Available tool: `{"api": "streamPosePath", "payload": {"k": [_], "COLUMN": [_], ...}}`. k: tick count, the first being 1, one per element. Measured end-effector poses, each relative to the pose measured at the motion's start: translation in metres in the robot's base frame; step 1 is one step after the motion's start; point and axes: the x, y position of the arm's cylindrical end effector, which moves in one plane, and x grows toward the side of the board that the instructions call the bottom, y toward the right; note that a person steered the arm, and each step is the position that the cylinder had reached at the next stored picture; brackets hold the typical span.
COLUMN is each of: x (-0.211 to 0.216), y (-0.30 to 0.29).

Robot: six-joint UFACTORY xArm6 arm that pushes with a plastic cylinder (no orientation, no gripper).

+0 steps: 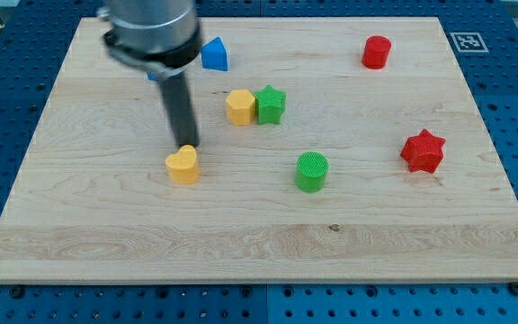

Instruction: Move the yellow heart to bottom of the yellow hexagon

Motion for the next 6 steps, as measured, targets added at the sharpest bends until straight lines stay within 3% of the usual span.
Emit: {"api": "streamPosePath", "payload": {"k": [1, 3, 4, 6], "x": [0.017, 0.058, 0.071, 0.071], "y": [-0.009, -0.104, -0.088, 0.003]}}
